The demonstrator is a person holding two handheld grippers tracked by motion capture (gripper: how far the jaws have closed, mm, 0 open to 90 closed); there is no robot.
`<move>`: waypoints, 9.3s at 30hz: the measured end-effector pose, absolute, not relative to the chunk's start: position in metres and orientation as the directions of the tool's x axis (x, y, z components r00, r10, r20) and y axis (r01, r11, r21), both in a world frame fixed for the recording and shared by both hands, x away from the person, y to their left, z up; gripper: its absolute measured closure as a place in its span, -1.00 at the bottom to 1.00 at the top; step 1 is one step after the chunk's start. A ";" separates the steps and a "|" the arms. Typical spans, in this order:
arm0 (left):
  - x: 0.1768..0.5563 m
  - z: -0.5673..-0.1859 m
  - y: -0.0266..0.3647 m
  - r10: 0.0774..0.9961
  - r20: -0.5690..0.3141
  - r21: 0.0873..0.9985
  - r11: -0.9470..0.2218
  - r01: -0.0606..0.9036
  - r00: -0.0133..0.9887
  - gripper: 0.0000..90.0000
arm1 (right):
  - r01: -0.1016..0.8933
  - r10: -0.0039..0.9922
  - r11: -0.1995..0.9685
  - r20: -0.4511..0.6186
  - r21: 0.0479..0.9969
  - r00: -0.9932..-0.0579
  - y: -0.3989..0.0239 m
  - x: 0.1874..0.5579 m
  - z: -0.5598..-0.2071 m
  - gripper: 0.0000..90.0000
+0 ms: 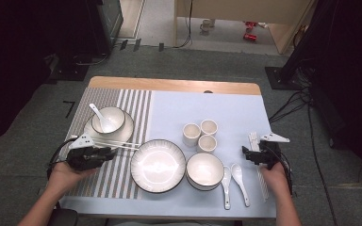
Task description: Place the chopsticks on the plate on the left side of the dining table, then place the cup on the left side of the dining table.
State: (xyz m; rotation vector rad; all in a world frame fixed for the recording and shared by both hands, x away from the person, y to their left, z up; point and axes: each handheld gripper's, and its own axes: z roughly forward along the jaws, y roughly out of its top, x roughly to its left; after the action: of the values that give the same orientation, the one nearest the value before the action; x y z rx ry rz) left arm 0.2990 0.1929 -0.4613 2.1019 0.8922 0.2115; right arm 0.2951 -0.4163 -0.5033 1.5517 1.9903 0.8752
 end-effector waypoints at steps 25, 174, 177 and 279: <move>0.321 -0.458 0.189 0.656 -0.101 0.749 -0.445 0.491 0.748 1.00 | 0.671 0.967 0.157 0.024 0.725 -0.253 -0.416 0.295 -0.503 -0.65; 0.384 -0.421 0.084 0.397 -0.206 0.760 -0.510 0.402 0.894 -0.20 | 0.673 0.967 0.152 0.032 0.724 -0.253 -0.417 0.295 -0.503 -0.66; 0.385 -0.421 0.079 0.394 -0.197 0.759 -0.518 0.394 0.898 -0.21 | 0.673 0.967 0.152 0.033 0.724 -0.253 -0.417 0.295 -0.503 -0.66; 0.391 -0.467 -0.049 0.350 -0.163 0.808 -0.489 0.328 0.922 -0.39 | 0.671 0.967 0.156 0.028 0.725 -0.254 -0.417 0.295 -0.503 -0.66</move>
State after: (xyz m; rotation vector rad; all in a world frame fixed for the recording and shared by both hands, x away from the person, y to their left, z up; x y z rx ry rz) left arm 0.3906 -0.0491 -0.4671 2.1188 0.4827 0.0290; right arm 0.2951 -0.4167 -0.5034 1.5550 1.9920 0.8801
